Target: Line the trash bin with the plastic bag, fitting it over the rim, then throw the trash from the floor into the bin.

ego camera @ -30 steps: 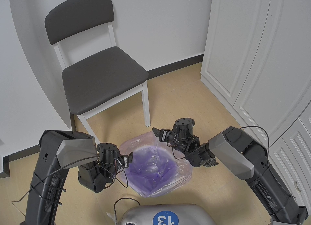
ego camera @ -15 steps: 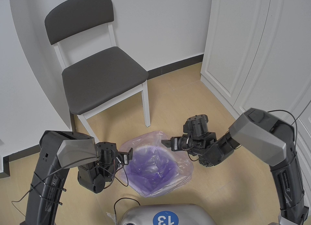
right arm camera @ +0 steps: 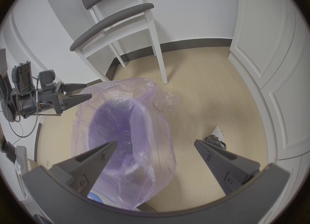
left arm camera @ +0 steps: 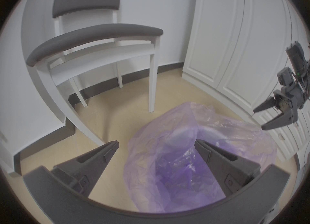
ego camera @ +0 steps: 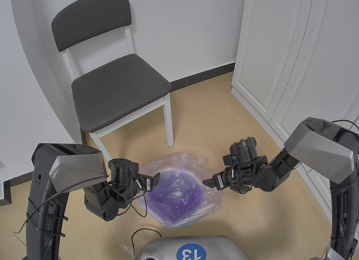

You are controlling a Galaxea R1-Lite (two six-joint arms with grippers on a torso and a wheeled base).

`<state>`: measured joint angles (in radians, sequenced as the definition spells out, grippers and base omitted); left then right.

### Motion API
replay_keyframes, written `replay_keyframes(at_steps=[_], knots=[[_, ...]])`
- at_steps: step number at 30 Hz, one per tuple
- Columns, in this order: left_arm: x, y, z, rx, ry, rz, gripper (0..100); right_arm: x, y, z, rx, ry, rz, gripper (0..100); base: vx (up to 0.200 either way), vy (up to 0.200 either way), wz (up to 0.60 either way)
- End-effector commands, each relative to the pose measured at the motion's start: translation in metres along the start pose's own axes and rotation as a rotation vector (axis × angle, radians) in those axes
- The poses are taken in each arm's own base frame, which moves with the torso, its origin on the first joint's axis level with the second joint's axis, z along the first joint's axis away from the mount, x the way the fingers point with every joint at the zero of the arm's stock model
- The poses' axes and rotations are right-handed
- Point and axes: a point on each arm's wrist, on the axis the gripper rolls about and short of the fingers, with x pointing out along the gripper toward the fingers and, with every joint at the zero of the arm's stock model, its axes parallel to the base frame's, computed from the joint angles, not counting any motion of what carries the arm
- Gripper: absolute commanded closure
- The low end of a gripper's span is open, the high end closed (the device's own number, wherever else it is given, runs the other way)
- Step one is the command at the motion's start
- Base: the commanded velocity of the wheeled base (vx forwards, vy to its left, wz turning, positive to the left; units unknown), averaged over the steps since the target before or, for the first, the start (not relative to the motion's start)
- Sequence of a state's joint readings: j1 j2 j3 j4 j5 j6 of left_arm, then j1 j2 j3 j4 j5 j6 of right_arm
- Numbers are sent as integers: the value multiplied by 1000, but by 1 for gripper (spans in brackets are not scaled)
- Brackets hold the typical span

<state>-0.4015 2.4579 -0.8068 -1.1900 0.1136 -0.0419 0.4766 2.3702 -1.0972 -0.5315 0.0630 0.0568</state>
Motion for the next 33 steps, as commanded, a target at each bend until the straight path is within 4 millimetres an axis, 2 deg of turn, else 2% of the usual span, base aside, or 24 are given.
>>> replay_keyframes(at_steps=[1,7,8,9,16,25,29,30,33], knots=[[-5,-3,29,80,0,-4,0,20,-2,-15,-9,6,-28,0,0,0,0],[7,1,33,88,33,25,0,39,-8,-24,-9,15,-62,0,0,0,0],[12,2,31,91,61,49,0,50,-11,-28,-6,18,-88,0,0,0,0],[15,5,30,89,67,65,0,52,-12,-27,-5,19,-94,0,0,0,0],[35,16,26,93,96,111,0,57,-20,-20,11,4,-112,0,0,0,0],[32,22,32,111,103,99,0,61,-23,-10,11,2,-136,0,0,0,0],[25,21,36,111,99,71,0,62,-24,15,-23,33,-145,0,0,0,0],[24,21,35,113,100,71,0,62,-25,17,-24,38,-149,0,0,0,0],[19,31,25,147,145,87,0,68,-26,35,-40,60,-189,0,0,0,0]])
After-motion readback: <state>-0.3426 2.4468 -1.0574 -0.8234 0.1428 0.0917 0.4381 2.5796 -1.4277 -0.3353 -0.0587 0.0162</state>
